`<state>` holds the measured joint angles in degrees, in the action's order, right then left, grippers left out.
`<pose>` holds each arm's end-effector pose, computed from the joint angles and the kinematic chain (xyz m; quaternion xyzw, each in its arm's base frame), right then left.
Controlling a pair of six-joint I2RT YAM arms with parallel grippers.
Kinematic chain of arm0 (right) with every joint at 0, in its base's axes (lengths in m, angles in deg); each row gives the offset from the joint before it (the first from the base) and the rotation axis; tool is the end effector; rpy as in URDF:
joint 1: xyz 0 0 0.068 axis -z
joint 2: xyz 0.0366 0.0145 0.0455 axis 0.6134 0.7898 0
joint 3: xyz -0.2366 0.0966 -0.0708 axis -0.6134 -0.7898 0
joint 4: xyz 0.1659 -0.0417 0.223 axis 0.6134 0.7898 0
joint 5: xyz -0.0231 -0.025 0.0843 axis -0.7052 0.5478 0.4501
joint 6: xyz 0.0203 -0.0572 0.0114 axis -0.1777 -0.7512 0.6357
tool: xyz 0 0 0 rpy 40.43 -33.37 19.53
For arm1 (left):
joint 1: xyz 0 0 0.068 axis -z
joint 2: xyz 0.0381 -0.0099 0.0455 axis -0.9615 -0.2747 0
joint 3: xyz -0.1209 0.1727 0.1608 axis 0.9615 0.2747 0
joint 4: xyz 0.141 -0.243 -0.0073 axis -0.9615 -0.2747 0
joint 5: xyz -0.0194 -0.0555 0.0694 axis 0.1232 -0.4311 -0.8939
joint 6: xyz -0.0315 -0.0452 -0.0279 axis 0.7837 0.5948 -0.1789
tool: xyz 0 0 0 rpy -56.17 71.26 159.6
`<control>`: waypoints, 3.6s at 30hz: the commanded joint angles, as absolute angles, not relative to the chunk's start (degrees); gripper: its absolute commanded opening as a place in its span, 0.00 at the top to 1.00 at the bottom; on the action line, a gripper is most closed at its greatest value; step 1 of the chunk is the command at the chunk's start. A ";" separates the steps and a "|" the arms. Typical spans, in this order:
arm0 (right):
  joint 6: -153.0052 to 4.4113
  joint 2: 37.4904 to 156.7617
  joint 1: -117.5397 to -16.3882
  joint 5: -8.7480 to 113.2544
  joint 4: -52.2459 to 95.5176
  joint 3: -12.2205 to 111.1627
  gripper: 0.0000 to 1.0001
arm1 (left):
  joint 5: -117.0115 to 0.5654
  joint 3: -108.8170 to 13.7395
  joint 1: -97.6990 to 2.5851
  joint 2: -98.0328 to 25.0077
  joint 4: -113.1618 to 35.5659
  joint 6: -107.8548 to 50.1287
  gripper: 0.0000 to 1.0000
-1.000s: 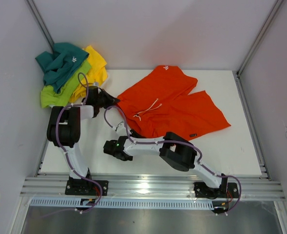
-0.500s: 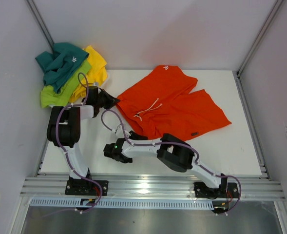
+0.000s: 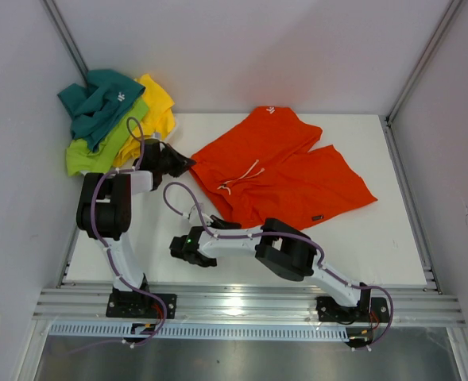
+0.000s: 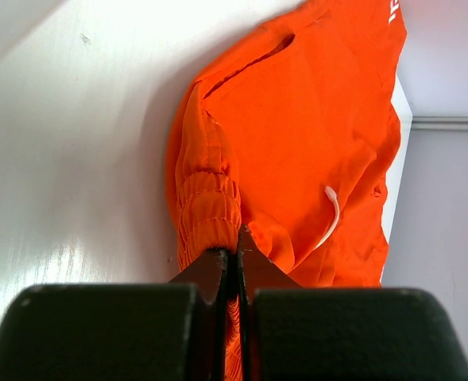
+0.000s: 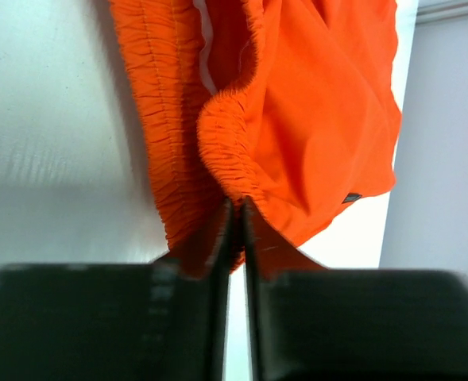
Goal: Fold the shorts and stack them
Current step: Flatten the shorts out, then fold the shorts
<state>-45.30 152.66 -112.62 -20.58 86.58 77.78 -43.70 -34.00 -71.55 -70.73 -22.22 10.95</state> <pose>0.1587 0.4221 0.1038 -0.3167 0.7793 -0.3555 0.4074 0.4176 -0.0363 0.1233 -0.2685 0.8212 -0.3685 0.3432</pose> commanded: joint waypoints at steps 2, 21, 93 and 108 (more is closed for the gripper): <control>-44.64 152.45 -112.98 -23.85 86.43 78.16 0.99 | -43.54 -36.19 -71.51 -70.09 -21.48 10.09 1.00; -3.15 154.12 -126.08 -30.45 107.44 73.68 1.00 | -42.58 -42.87 -72.12 -74.31 -25.34 9.92 1.00; -51.93 95.94 -83.81 27.91 39.94 29.30 0.36 | -28.69 -32.68 -70.89 -64.65 -32.64 12.30 0.01; -51.85 94.09 -77.66 30.28 41.25 27.28 0.36 | -43.00 -25.73 -64.92 -45.41 -50.56 0.78 0.01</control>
<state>-51.68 96.31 -79.70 29.13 41.62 28.03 -37.88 -26.85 -67.23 -50.42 -45.90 4.11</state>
